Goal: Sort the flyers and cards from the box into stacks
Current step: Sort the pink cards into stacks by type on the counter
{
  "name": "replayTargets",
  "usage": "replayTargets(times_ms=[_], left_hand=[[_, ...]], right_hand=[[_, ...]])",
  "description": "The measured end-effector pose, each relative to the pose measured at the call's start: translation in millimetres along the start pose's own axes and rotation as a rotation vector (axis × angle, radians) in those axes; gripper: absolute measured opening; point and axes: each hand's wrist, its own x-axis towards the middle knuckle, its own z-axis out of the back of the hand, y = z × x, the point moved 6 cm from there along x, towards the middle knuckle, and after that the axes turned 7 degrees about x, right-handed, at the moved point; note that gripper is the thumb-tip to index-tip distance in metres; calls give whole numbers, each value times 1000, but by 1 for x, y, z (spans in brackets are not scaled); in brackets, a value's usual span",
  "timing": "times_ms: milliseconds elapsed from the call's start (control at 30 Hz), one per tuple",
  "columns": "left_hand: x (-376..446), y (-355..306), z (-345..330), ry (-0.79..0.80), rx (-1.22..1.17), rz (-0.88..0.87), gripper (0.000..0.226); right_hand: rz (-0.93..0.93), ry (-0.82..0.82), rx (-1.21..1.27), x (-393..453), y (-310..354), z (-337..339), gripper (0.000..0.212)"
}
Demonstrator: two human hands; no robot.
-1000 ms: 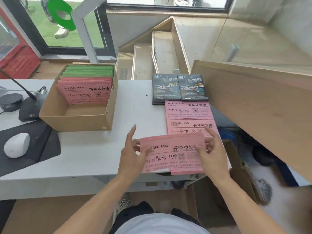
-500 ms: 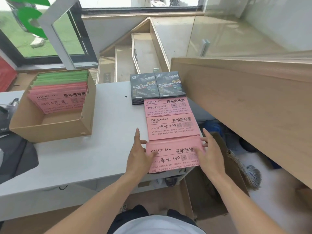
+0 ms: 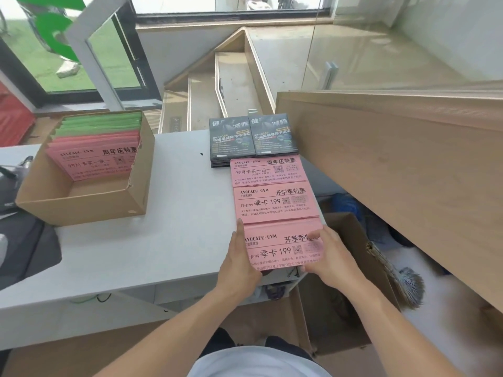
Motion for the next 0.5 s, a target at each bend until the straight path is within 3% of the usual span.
replayTargets(times_ms=[333,500], left_hand=[[-4,-6,2,-47,67,-1,101],[-3,-7,3,-44,-16,-18,99]], right_hand=[[40,26,-41,11,4,7,77],[70,50,-27,11,1,10,72]])
